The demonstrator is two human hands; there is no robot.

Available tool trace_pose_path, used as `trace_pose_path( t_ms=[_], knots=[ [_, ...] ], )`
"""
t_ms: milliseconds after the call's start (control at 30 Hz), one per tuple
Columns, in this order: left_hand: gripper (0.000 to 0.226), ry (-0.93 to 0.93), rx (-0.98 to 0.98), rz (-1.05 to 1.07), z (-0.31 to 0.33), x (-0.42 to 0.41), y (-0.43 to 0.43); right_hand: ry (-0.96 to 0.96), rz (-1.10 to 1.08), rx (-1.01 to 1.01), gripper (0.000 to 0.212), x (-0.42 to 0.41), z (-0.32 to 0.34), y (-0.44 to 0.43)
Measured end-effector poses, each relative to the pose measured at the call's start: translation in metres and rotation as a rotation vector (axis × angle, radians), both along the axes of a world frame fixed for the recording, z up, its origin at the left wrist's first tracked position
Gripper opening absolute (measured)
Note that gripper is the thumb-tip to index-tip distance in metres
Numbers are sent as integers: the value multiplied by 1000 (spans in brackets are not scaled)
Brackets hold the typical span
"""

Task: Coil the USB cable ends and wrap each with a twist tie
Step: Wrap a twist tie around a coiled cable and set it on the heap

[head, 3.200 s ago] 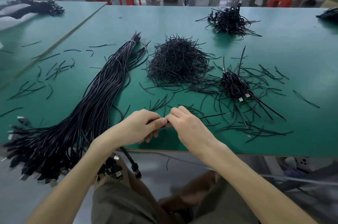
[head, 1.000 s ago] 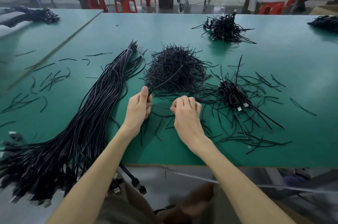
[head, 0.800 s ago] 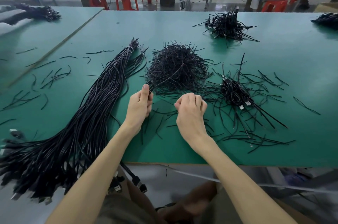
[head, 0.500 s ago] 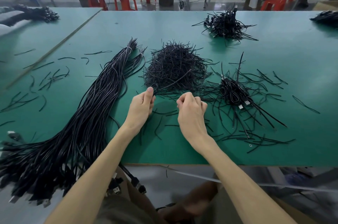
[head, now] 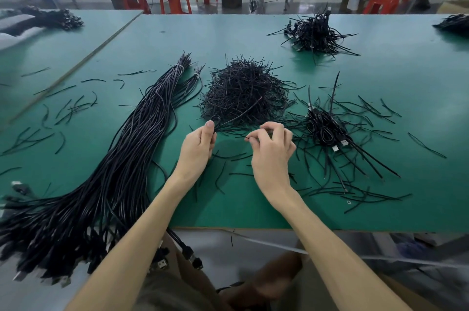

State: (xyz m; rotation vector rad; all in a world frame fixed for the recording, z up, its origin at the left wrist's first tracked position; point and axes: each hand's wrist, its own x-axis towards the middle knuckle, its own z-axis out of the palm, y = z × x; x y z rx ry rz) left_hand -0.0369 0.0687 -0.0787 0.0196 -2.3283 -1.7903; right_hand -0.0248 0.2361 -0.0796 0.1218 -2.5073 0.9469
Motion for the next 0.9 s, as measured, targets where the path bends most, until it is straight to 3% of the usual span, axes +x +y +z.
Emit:
trace_pose_path(
  t_ms=[167,267,467,633,733,900],
  knots=[
    [50,2,-67,4,1,1,1,196,23,-79,13,8,7,0],
    [51,21,-265,41,1,4,6,306,98,20,16,14,8,-2],
    [50,142,-537,-30,0,14,11,251,157,-3,11,13,8,1],
    [59,173,-513,-77,0,14,10,226,284,-7,8,14,6,-2],
    [52,162,-471,-94,1,15,11,210,313,-90,8,14,8,0],
    [45,47,-169,-182,7,12,8,58,372,-188,5,12,8,1]
  ],
)
